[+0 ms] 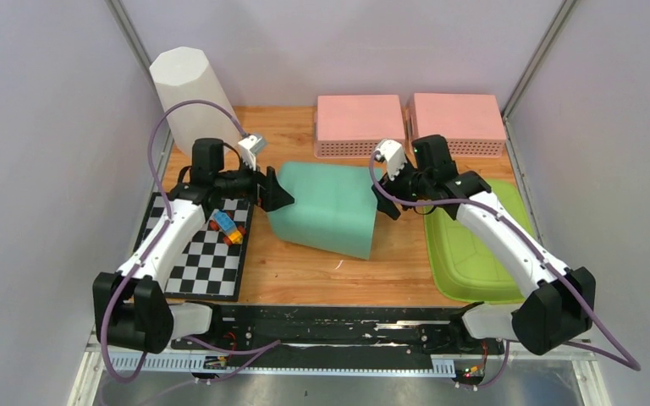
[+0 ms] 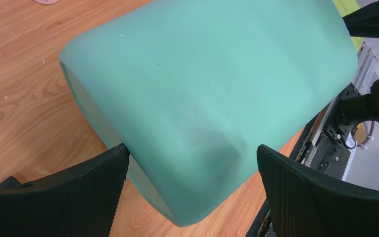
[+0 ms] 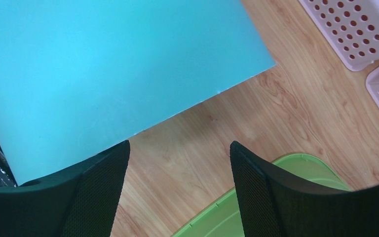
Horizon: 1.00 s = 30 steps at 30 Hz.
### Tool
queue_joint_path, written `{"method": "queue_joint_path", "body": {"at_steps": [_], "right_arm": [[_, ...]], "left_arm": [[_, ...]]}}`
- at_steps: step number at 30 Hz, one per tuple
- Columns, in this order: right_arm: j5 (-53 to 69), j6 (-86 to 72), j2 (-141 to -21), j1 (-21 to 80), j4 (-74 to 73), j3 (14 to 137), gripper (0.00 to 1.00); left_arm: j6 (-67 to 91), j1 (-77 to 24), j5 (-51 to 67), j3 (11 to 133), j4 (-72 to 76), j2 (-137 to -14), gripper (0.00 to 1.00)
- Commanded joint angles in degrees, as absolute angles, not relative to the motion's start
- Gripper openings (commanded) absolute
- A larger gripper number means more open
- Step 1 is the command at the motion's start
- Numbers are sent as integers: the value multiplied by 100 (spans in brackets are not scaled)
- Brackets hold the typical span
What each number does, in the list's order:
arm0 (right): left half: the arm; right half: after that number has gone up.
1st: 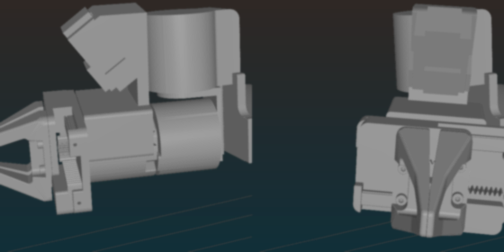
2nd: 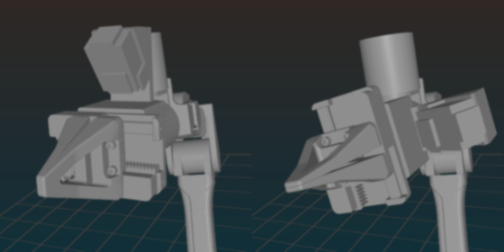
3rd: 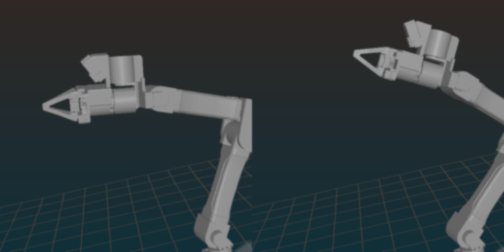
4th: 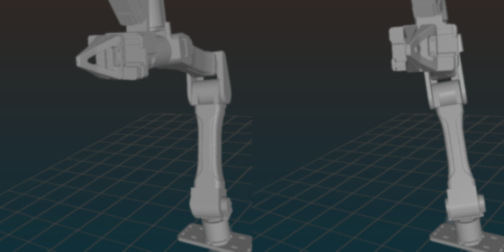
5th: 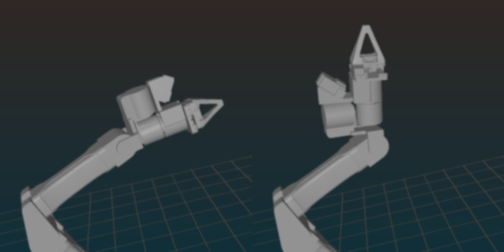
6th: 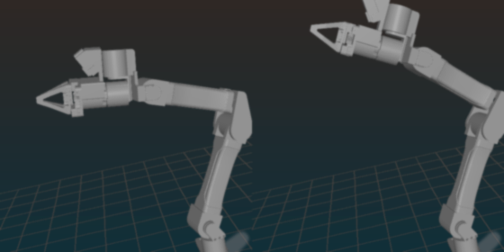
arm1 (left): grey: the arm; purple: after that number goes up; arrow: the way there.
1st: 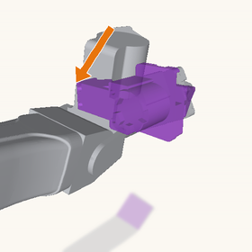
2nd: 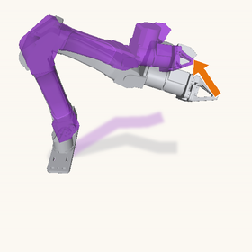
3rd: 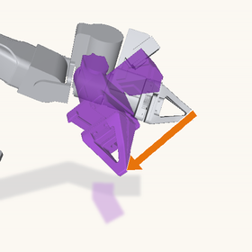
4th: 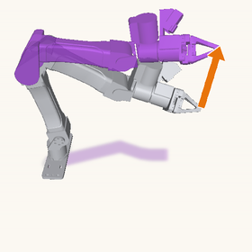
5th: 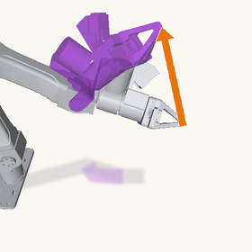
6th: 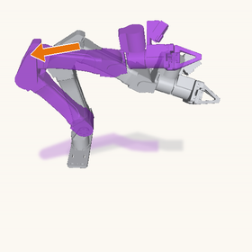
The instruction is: Turn the large container upside down
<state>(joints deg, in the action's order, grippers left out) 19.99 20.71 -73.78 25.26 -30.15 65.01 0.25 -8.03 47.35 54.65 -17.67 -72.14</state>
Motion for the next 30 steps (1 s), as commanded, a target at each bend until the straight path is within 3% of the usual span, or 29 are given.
{"method": "queue_joint_path", "body": {"at_steps": [1,9,19,25,30], "right_arm": [[1925,2083,-7200,2316,-3459,6743,77],[2273,1918,-7226,1863,-3994,6893,77],[4197,907,-7056,1092,-4235,7108,77],[5645,75,-7071,1059,-3755,7049,76],[5965,-713,-7201,1061,-2979,6799,76]], "left_arm": [[225,-896,4856,5314,-1384,-6950,100],[431,-896,4693,5144,-1179,-6816,100],[578,-896,4508,4895,-846,-6696,100],[555,-888,4461,4939,-890,-6695,100],[571,-858,4440,4949,-860,-6708,100]]}}
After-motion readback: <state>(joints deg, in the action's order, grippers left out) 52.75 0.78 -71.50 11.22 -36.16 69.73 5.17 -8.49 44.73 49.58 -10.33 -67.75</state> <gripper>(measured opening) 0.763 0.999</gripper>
